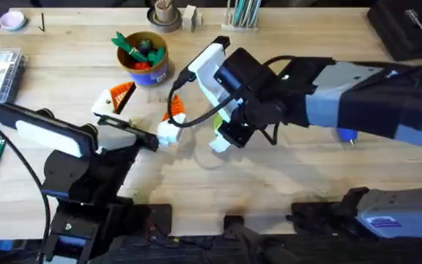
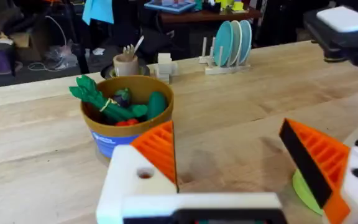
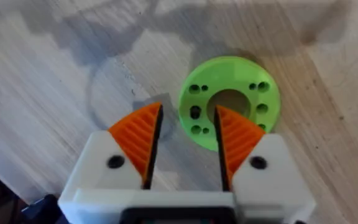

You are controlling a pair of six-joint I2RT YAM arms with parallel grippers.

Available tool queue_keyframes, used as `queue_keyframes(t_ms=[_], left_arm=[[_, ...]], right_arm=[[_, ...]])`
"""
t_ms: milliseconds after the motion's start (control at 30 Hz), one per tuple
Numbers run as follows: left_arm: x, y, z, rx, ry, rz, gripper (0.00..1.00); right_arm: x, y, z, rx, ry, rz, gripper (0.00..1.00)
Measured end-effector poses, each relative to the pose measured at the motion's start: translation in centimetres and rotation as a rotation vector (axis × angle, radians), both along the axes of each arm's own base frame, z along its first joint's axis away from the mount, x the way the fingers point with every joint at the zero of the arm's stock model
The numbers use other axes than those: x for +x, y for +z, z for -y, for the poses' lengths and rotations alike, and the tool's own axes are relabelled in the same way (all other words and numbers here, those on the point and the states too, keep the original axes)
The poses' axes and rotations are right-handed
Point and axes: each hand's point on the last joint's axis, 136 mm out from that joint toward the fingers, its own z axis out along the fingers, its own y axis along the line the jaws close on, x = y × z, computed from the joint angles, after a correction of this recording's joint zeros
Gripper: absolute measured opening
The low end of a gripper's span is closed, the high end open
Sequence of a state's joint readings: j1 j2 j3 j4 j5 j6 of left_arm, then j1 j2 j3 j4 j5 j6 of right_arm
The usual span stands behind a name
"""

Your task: Pick up the gripper from the table and insert it into the empty holder that is missing its gripper. Then pick up a screw, insert it into the mounting hole, and use the screwdriver to tighten it. Finally, clean up the table by picking up the vegetable and placing it into the bucket.

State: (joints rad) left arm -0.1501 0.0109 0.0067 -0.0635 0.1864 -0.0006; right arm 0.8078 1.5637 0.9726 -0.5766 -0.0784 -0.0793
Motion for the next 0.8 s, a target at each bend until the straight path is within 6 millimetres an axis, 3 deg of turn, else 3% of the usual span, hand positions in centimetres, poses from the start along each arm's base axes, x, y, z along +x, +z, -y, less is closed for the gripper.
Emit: queue_keyframes(t_ms=[300,467,567,667,800], left_arm=[[0.0,0.0,0.0,0.0,0.0,0.0,0.993],[0.0,0.0,0.0,0.0,0.0,0.0,0.993],[0.0,0.0,0.0,0.0,0.0,0.0,0.993],[0.0,0.0,0.0,0.0,0.0,0.0,0.993],[0.0,0.0,0.0,0.0,0.0,0.0,0.993]], right_arm=[[0.12,-0.01,-0.04,0.001,-0.003,0.005,0.465],[0.14,-0.2,-0.06,-0.002,-0.005,0.002,0.26],[0.25,-0.31,-0.17,0.0,-0.006,0.003,0.19],[0.43,-0.24,-0.36,0.008,-0.006,0.011,0.033],[0.42,-0.25,-0.34,0.007,-0.006,0.01,0.01]])
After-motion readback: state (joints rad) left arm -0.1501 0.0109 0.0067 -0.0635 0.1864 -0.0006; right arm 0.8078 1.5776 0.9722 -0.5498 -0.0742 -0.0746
